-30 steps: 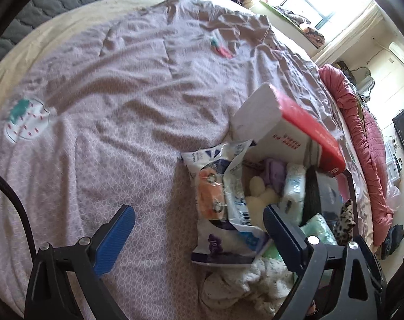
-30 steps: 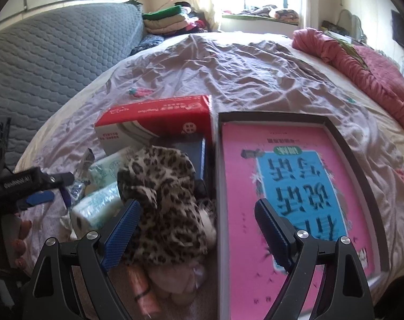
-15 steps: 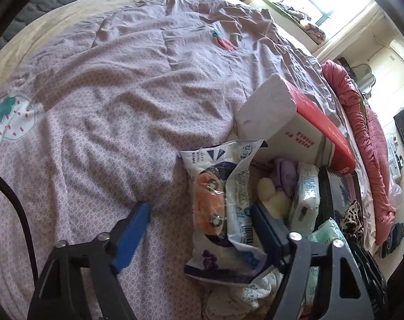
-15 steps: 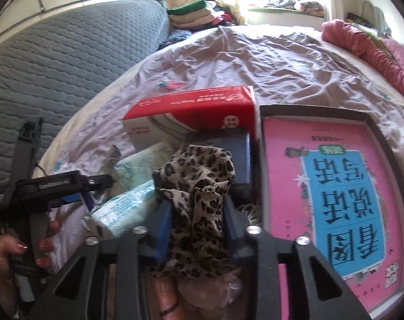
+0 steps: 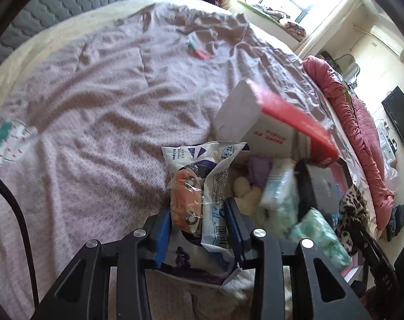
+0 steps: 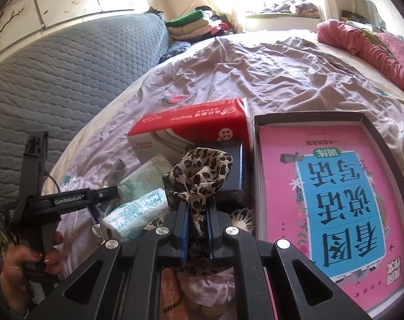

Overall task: Organize soft objects
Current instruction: 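Carry both items onto the pink tray and open both tools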

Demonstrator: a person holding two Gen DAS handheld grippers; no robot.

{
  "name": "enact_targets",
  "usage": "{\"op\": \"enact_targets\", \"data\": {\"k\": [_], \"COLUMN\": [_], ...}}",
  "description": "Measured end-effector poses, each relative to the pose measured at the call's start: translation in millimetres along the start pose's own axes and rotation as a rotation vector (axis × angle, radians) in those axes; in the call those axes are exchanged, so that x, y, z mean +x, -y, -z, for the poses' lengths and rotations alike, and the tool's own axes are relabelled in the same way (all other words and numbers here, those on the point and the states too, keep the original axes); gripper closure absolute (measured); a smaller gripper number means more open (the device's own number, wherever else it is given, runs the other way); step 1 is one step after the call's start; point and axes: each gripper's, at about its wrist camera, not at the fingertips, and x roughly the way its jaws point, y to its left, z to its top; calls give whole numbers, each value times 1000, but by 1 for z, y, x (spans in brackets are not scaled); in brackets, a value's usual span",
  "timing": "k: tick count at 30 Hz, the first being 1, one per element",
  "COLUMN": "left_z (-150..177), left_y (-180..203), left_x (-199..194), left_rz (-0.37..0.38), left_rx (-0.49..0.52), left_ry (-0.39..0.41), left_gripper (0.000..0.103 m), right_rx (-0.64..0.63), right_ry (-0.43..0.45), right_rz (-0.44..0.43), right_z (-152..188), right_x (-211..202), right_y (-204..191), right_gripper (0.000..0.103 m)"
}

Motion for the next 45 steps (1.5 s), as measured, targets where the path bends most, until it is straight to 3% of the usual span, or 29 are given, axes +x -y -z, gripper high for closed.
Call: {"op": "enact_targets", "data": {"k": [4, 9, 21, 28, 35, 45], "left_z": [6, 16, 41, 54, 72, 96], "left_y": [14, 44, 137, 184, 224, 262], "left_x": [-28, -57, -85, -82, -63, -14], "left_rz": [-22, 6, 60, 87, 109, 88], "left_rx": [56, 135, 305, 383, 455, 531], "left_ry": [43, 62, 96, 97, 48, -51], "left_gripper": [64, 64, 64, 64, 64, 64], "right_rx": [23, 36, 96, 123, 179, 230], "right_ry": [21, 55, 161, 203, 225, 179], "right_rz": [-1, 4, 30, 77, 141, 199], "right_z": [-3, -8, -13, -6, 3, 20], "right_x": [-13, -36, -100, -127, -151, -141], "right_y": [3, 5, 30, 54, 90, 125], "right_gripper": [92, 92, 92, 92, 92, 92]}}
